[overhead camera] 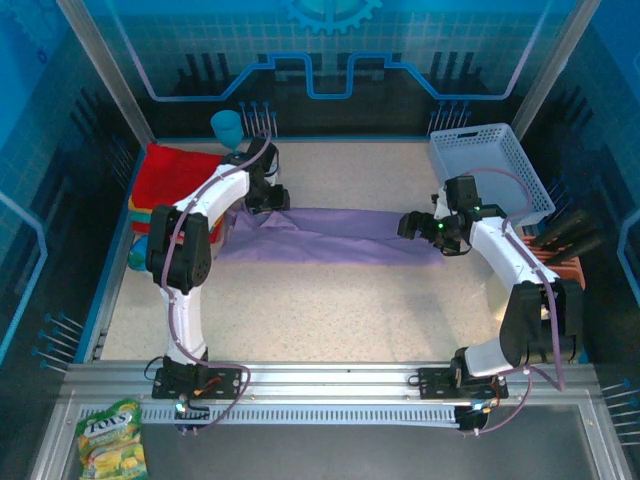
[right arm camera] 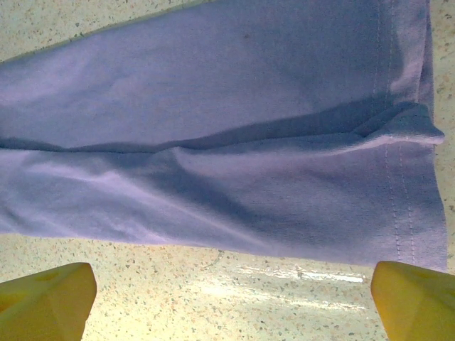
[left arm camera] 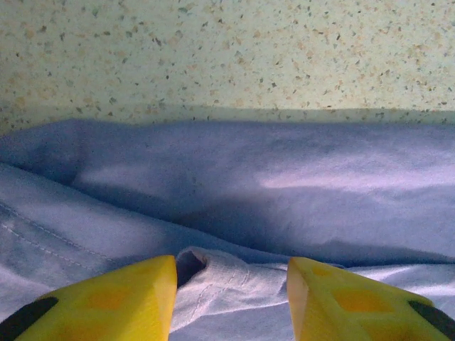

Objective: Fold and stack the t-shirts

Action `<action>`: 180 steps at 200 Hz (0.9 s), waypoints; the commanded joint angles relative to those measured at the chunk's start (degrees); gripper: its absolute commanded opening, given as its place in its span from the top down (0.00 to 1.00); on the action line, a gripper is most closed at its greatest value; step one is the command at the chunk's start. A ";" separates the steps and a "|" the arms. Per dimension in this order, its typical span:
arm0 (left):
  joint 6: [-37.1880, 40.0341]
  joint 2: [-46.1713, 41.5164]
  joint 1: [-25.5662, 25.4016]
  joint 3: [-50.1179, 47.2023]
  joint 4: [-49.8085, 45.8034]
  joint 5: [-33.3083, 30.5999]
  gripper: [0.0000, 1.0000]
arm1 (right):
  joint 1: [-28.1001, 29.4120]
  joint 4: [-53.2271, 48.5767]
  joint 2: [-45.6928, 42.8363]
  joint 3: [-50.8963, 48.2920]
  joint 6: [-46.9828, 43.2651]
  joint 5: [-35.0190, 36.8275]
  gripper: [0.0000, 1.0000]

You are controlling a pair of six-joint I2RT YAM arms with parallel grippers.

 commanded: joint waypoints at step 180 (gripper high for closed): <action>-4.08 3.43 -1.38 1.55 -3.45 -4.68 0.57 | -0.79 -0.25 0.36 0.05 -0.65 -1.75 0.00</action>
